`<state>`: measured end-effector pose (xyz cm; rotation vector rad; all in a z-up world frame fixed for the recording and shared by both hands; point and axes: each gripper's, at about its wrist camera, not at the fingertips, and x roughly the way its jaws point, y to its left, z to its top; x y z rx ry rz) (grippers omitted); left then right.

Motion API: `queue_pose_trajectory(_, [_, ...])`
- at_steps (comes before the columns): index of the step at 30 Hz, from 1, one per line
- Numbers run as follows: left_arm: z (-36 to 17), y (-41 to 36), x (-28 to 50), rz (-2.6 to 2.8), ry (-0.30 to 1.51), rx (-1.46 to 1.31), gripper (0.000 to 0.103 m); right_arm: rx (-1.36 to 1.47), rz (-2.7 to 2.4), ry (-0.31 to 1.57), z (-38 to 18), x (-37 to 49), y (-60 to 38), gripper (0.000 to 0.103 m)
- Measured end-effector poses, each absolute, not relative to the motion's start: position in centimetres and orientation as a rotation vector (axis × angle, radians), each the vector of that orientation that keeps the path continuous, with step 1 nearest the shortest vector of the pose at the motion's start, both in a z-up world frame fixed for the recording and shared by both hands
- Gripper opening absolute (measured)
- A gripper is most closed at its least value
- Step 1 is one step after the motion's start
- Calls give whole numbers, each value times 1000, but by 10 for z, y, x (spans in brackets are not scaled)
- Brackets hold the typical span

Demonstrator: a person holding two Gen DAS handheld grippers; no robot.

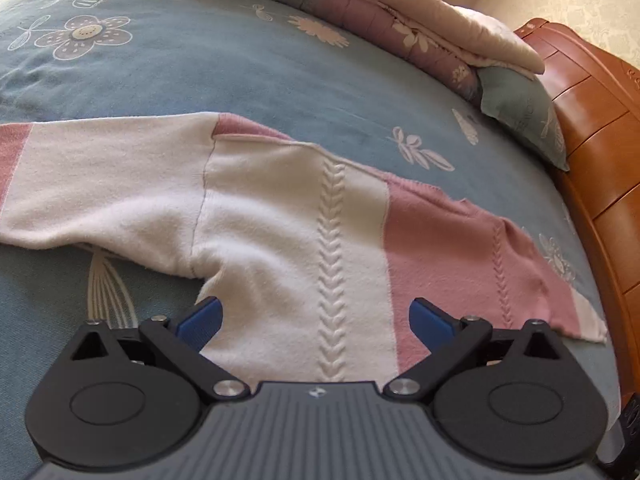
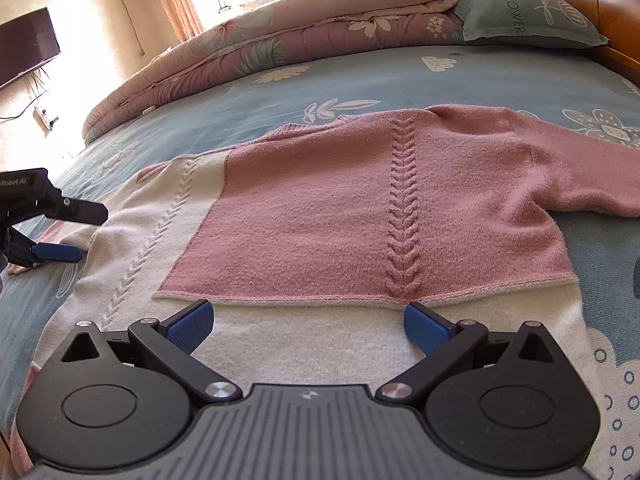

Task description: Fold clothes

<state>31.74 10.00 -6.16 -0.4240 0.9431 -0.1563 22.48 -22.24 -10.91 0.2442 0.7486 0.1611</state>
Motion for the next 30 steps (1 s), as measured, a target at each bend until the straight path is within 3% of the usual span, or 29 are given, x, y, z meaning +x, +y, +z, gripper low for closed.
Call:
queue_pose_trajectory(7, [-90,88,350,-31,907,-293,97,246,160,750,-109,225,-223,103])
queue_pose_trajectory(12, [-76,88,354,-54,923,-338,97,266,166,756,-108,226,-227,103])
queue_pose_trajectory(17, [-59,69,327,-189,947,-320,98,288,170,761,-106,225,-230,103])
queue_pose_trajectory(25, [-87,67,295,-160,1046,-295,98,270,168,769,-105,223,-229,103])
queue_pose_trajectory(30, [-62,70,264,-127,1070,-223,98,279,170,783,-102,223,-233,103])
